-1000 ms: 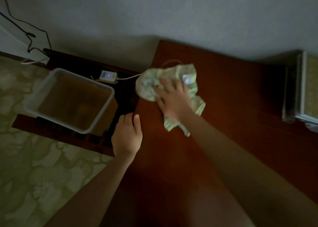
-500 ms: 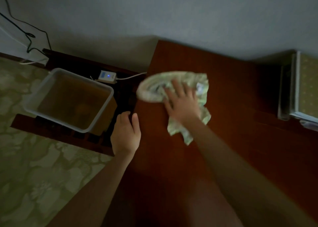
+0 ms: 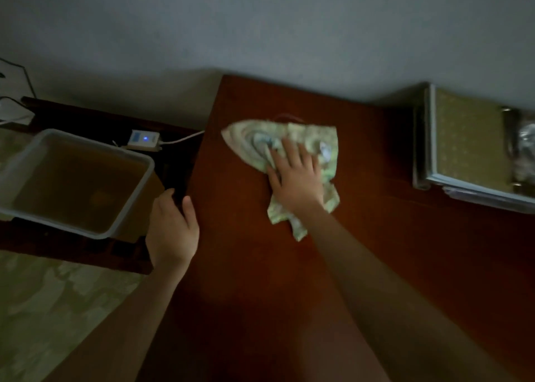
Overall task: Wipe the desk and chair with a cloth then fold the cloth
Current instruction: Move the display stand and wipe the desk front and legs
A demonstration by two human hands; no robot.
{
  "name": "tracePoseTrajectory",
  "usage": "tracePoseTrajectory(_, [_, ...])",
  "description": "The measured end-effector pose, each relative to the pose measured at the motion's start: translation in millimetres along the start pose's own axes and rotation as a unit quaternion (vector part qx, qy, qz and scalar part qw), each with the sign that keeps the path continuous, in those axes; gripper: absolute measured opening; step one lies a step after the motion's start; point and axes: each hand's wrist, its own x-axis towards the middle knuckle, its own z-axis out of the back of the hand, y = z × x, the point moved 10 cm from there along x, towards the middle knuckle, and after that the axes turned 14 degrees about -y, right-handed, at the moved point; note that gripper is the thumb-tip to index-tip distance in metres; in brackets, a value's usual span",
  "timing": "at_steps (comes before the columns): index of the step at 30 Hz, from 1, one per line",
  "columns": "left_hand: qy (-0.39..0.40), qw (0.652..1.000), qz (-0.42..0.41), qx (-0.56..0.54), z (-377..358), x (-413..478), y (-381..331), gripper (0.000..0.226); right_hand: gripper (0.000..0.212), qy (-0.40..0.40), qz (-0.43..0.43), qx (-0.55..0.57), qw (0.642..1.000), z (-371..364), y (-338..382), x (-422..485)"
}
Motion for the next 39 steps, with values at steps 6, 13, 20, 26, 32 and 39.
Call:
tracePoseTrajectory(6, [0.022,0.998,-0.058,0.021,-16,-39,-71,0.048,0.047,0.006,-0.047,-0.002,0.999,12,-41,-178])
tracePoseTrajectory(13, [0.089,0.966,-0.233,0.069,-62,-73,-159,0.057,0.055,0.013,-0.047,-0.011,0.999,16,-76,-98])
tracePoseTrajectory(20, [0.049,0.969,-0.235,0.060,-61,-75,-163,0.058,0.054,-0.026,-0.088,-0.016,0.996,26,-136,39])
tracePoseTrajectory(26, [0.036,0.968,-0.239,0.067,-63,-74,-164,0.058,0.053,-0.038,-0.091,-0.004,0.995,28,-155,93])
tracePoseTrajectory(32, [0.041,0.972,-0.223,0.066,-61,-75,-160,0.058,0.055,-0.003,-0.076,-0.010,0.997,23,-142,-2])
tracePoseTrajectory(39, [0.057,0.974,-0.213,0.051,-60,-76,-162,0.052,0.052,0.013,-0.081,-0.026,0.996,21,-126,-140])
